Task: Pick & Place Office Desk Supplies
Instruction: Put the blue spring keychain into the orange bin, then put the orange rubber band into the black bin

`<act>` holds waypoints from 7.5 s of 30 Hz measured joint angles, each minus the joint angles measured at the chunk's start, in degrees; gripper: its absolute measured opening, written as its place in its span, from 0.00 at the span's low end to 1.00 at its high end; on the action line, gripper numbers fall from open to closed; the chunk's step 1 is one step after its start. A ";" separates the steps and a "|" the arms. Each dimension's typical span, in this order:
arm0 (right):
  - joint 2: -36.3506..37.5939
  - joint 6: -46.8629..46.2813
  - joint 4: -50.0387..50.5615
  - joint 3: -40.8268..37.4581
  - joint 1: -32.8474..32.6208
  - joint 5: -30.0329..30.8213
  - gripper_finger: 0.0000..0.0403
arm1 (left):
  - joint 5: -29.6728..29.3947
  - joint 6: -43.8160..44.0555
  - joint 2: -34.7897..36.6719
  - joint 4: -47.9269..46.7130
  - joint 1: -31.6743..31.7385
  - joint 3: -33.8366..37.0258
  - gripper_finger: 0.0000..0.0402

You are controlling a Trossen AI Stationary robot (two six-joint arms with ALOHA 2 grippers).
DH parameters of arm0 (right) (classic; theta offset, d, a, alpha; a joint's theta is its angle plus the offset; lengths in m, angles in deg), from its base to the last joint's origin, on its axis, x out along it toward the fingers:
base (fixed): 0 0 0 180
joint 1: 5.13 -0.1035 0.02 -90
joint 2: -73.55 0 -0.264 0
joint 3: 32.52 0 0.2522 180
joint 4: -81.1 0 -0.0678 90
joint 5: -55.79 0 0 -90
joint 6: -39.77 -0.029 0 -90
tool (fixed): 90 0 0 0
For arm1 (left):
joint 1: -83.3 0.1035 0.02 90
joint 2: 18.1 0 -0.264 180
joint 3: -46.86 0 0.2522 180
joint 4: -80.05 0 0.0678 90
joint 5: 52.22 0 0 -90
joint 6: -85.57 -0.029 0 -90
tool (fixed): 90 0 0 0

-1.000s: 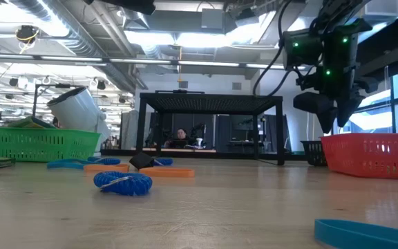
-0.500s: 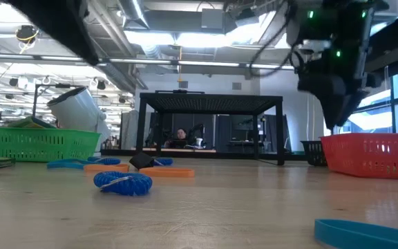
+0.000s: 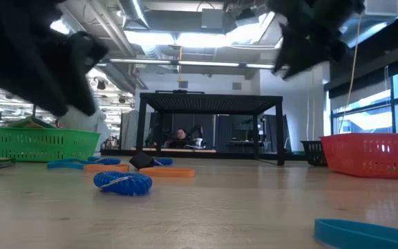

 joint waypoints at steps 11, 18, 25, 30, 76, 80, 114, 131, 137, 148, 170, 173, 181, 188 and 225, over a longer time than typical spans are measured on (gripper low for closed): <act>-0.08 9.43 -18.04 0.02 -0.87 10.28 0.36 | 14.64 -7.82 -0.04 16.64 8.77 5.20 0.36; -2.56 11.93 -18.70 0.04 -0.07 11.13 0.36 | 25.69 -15.40 -3.46 18.63 11.91 5.38 0.36; -2.73 12.40 -18.88 0.04 0.66 11.10 0.36 | 30.01 -19.48 -8.45 19.93 13.83 5.38 0.36; -2.73 12.62 -18.85 0.04 0.68 11.10 0.36 | 30.39 -19.70 -11.76 21.06 13.87 5.07 0.36; -15.32 78.11 -69.38 -0.04 -2.62 -36.01 0.36 | 13.16 -10.60 14.09 33.01 3.42 4.22 0.06; -17.85 84.59 -76.42 -0.04 -2.60 -43.73 0.36 | 17.93 -8.80 12.01 34.91 3.27 4.22 0.06; -18.49 82.76 -79.40 -0.02 -2.52 -52.94 0.36 | 18.64 -12.21 7.06 46.67 10.07 4.17 0.06; -18.49 85.59 -79.46 0.02 -2.56 -49.82 0.06 | 17.39 -11.25 7.08 46.19 9.98 4.17 0.12; -18.49 83.87 -79.41 0.02 -2.53 -48.25 0.09 | 15.13 -9.84 7.08 45.98 10.00 4.17 0.28; -15.68 71.87 -67.65 0.13 -2.49 -35.41 0.10 | 3.96 -6.58 13.88 28.85 10.13 4.20 0.47; 1.56 8.55 6.24 -0.02 -4.27 -25.94 0.11 | 0.16 14.26 18.64 3.74 9.85 4.44 0.47; 0.77 2.16 13.93 -0.02 -4.39 -23.48 0.11 | 0.13 14.29 18.64 3.72 9.84 4.44 0.47; -2.59 -8.09 20.02 -1.72 -4.26 -18.90 0.11 | 0.06 15.01 18.62 3.68 9.04 4.44 0.47; -6.46 -8.47 19.98 -2.75 -4.26 -18.93 0.11 | -1.50 15.14 18.62 3.68 7.56 4.44 0.47; -7.23 -9.09 17.45 -2.71 -4.30 -18.86 0.48 | 11.70 69.37 18.59 -40.44 -10.34 4.44 0.47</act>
